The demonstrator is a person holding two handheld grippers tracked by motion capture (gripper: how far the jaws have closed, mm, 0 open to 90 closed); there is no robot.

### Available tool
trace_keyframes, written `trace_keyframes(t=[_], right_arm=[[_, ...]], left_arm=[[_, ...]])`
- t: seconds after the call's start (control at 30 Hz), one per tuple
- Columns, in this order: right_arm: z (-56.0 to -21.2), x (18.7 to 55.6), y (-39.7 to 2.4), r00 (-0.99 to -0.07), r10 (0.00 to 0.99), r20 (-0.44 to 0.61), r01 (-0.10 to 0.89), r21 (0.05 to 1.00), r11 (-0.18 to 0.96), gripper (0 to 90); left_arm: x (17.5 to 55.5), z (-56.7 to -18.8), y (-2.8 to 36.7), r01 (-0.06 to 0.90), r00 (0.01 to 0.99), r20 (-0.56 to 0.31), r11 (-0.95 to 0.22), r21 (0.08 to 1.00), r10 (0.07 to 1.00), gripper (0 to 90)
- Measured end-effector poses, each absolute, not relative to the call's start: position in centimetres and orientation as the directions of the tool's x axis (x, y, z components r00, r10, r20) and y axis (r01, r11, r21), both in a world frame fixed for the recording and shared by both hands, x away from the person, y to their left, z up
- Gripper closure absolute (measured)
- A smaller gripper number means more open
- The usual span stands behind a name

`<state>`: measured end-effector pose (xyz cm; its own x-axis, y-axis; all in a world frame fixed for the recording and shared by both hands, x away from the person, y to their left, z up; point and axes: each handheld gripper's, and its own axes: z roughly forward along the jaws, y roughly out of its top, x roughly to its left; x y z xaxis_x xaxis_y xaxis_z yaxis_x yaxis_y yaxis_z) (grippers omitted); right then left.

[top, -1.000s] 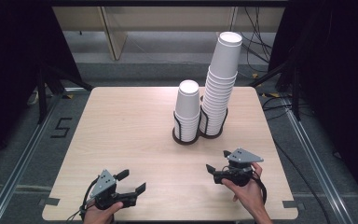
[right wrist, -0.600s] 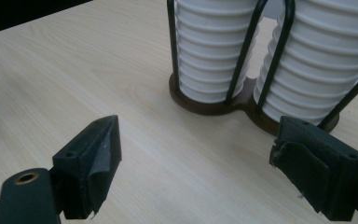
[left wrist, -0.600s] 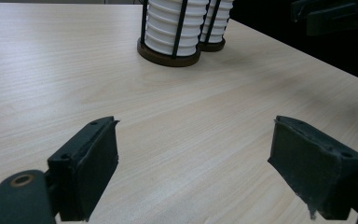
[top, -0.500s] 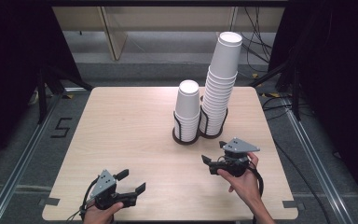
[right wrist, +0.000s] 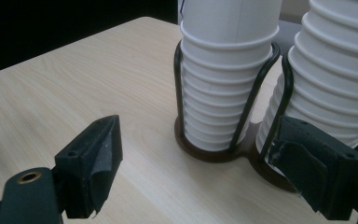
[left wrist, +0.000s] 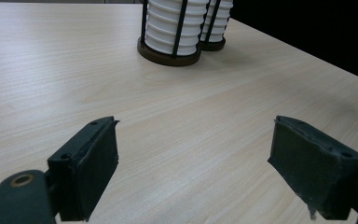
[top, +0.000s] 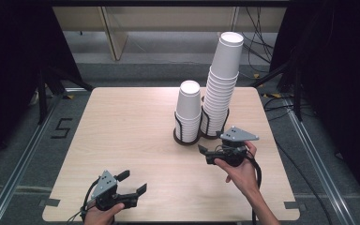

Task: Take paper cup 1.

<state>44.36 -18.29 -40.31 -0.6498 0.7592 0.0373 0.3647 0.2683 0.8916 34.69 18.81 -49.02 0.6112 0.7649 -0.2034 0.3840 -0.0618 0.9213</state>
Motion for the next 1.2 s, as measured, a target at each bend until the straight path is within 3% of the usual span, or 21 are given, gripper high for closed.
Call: trace_keyframes(t=[1.2], right_arm=[[-36.5,48.0,-15.3,-0.626,0.780,0.009,0.308,0.921,0.237,17.9]], left_arm=[[34.7,-49.1,18.7,0.394,0.608,-0.204,-0.069,0.916,0.767,14.6]])
